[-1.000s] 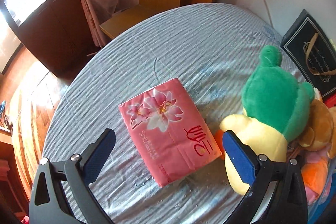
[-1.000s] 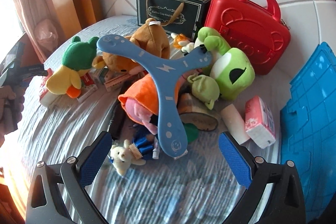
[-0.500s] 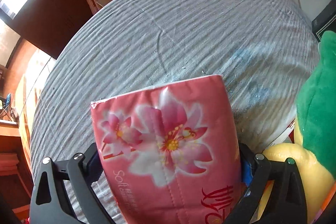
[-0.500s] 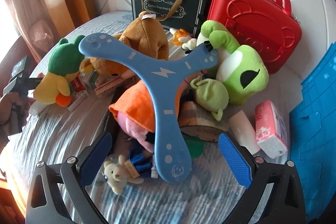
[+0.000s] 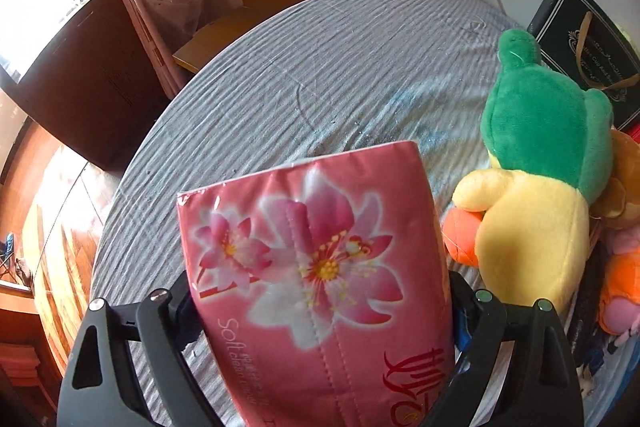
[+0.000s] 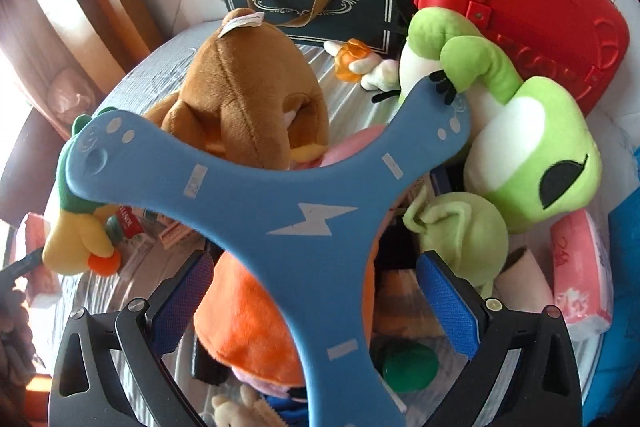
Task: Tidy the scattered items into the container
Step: 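Close the left tool on the tissue pack while the right tool grips the boomerang arm, then carry the tissue pack and boomerang in both tools over to the blue crate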
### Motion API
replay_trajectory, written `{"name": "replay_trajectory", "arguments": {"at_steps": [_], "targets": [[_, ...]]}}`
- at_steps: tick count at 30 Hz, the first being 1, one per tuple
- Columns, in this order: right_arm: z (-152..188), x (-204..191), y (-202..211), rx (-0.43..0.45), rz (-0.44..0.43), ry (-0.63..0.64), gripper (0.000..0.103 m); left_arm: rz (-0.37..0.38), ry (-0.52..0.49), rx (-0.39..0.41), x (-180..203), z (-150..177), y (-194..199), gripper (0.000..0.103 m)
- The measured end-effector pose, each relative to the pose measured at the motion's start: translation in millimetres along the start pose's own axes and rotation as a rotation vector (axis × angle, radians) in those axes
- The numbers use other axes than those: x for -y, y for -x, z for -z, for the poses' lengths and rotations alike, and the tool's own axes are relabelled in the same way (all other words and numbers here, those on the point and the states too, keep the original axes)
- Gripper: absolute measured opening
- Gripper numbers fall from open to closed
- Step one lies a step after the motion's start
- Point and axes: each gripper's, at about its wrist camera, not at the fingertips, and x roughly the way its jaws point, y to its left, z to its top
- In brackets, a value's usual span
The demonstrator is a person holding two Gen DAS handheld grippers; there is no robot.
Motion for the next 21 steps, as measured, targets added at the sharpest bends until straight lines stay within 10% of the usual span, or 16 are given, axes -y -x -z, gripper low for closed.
{"name": "replay_trajectory", "arguments": {"at_steps": [17,21], "targets": [[6,-25,37,0.061,0.021,0.074,0.017,0.030,-0.054,0.074,-4,13,53,0.092],[13,-28,47,0.069,0.034,0.099,0.016,0.043,-0.076,0.095,4,16,67,0.092]]}}
